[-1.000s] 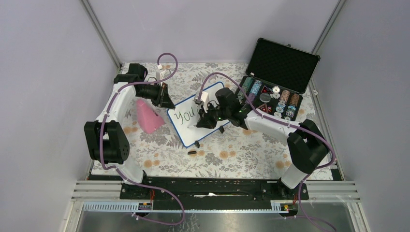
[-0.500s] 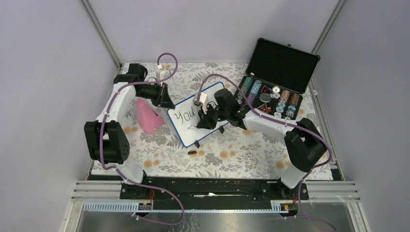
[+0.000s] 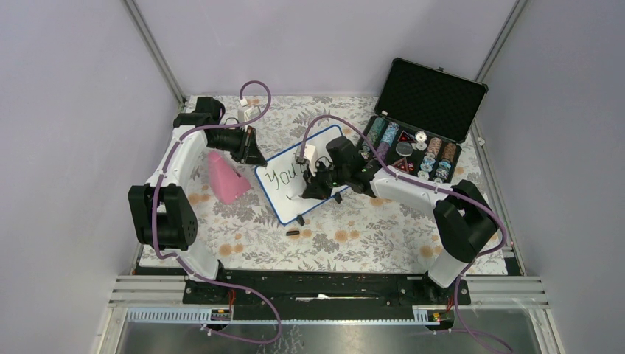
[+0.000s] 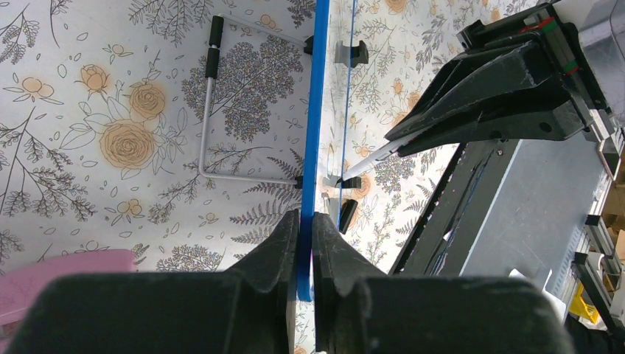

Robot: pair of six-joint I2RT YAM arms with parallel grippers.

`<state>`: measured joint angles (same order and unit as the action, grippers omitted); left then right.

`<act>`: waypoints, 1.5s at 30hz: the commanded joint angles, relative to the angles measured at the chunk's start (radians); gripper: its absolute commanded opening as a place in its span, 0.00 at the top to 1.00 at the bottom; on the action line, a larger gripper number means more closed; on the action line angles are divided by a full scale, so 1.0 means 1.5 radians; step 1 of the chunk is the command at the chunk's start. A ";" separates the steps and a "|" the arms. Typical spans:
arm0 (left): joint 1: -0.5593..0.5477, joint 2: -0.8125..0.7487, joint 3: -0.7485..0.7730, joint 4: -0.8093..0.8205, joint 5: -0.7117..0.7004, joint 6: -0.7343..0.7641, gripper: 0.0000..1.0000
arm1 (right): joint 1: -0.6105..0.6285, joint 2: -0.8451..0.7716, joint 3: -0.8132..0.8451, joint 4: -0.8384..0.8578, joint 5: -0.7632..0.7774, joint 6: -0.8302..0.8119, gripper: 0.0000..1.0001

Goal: Write a sentence on the whiteboard

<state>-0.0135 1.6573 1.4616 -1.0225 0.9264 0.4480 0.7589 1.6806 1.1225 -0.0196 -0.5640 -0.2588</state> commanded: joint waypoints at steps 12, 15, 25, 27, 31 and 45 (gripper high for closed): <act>0.004 -0.022 -0.004 0.020 -0.006 0.011 1.00 | -0.008 -0.013 0.038 -0.016 0.034 -0.016 1.00; 0.004 -0.022 -0.005 0.020 -0.007 0.012 1.00 | -0.014 -0.014 0.045 -0.017 0.035 -0.015 1.00; 0.004 -0.023 -0.004 0.019 -0.007 0.011 1.00 | -0.019 -0.010 0.057 -0.020 0.035 -0.015 1.00; 0.004 -0.022 -0.004 0.020 -0.007 0.013 1.00 | -0.019 -0.010 0.057 -0.020 0.035 -0.014 1.00; 0.004 -0.021 -0.004 0.020 -0.006 0.014 1.00 | -0.020 -0.010 0.060 -0.020 0.035 -0.013 1.00; 0.004 -0.022 -0.004 0.019 -0.010 0.015 1.00 | -0.023 -0.005 0.074 -0.033 0.033 -0.020 1.00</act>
<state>-0.0135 1.6573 1.4616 -1.0222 0.9264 0.4526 0.7341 1.6806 1.1927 -0.0811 -0.5369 -0.2665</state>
